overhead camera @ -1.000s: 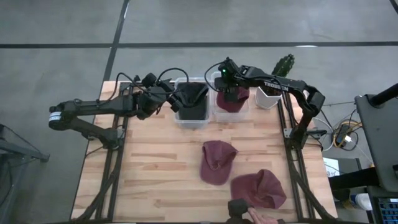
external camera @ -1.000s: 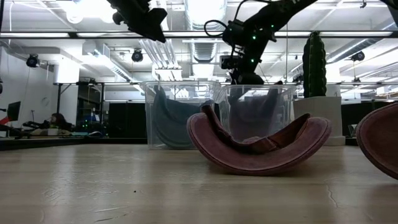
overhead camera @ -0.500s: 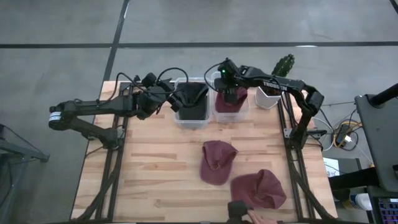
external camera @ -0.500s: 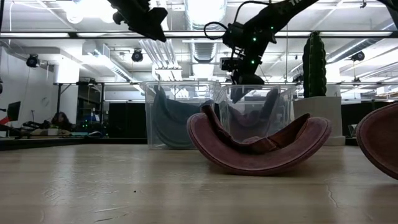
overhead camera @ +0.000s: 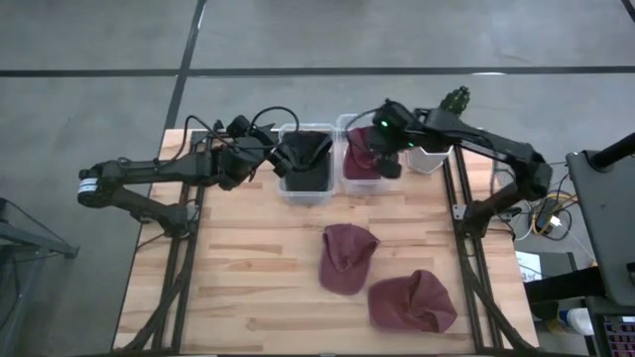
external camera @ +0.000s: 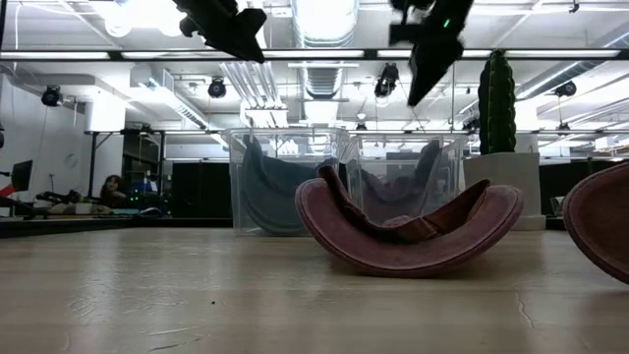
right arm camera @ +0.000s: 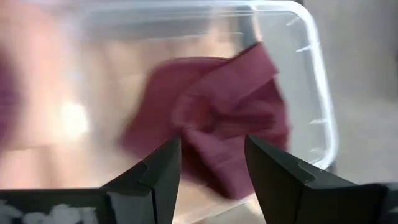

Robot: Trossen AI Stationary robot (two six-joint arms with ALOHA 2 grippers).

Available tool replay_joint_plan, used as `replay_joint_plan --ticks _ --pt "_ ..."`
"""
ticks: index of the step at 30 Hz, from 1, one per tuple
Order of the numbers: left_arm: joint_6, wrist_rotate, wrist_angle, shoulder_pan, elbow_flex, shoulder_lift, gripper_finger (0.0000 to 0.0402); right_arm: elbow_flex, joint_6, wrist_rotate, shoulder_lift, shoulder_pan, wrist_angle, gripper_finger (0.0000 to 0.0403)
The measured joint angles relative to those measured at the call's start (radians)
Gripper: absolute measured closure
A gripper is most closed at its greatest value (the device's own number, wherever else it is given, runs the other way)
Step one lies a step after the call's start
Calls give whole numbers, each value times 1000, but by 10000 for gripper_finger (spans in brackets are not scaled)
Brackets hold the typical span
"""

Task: Pick & Place hat
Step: Put the right red cap into the right transparent bin

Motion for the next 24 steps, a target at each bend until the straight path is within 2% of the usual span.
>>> replay_joint_plan --ticks 6,12,18,24 --pt "0 6 4 0 0 0 188 0 216 -82 -151 164 -123 232" --pt "-11 79 5 0 0 0 188 -1 492 -88 -244 402 -276 234" --pt "-29 89 4 -1 0 0 188 -30 793 -87 -259 681 -292 236" --pt "-82 137 3 -3 0 0 188 -118 1093 -83 -236 918 -271 239"
